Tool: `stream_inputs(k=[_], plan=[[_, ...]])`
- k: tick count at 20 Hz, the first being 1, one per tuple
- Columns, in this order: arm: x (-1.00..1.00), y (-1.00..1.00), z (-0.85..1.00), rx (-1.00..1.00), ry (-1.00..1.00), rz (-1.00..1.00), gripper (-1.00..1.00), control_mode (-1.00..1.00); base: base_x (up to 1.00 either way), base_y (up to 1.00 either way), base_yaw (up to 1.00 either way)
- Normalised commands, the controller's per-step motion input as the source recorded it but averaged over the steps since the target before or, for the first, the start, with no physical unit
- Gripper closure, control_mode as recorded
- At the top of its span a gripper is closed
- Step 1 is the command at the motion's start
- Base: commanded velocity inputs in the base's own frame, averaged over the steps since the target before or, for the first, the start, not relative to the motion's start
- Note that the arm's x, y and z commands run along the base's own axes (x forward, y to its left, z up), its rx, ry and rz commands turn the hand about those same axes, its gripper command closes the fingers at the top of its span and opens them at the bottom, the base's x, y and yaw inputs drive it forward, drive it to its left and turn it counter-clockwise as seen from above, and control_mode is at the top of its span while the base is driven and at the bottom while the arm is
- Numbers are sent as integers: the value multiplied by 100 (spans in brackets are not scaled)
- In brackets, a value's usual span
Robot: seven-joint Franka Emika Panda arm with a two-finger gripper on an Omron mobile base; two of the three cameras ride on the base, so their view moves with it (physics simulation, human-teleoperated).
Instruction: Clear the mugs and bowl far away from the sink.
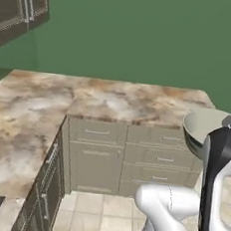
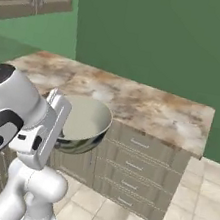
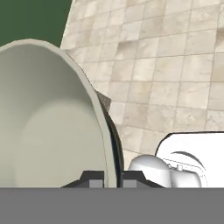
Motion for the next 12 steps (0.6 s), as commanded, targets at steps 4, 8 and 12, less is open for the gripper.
stream_inputs(k=[4,8,12], plan=[[0,0,0,0,0,0,100,100,0,0,-100],[0,0,0,0,0,0,100,100,0,0,-100],[0,0,0,0,0,0,100,100,1,-63,-82]])
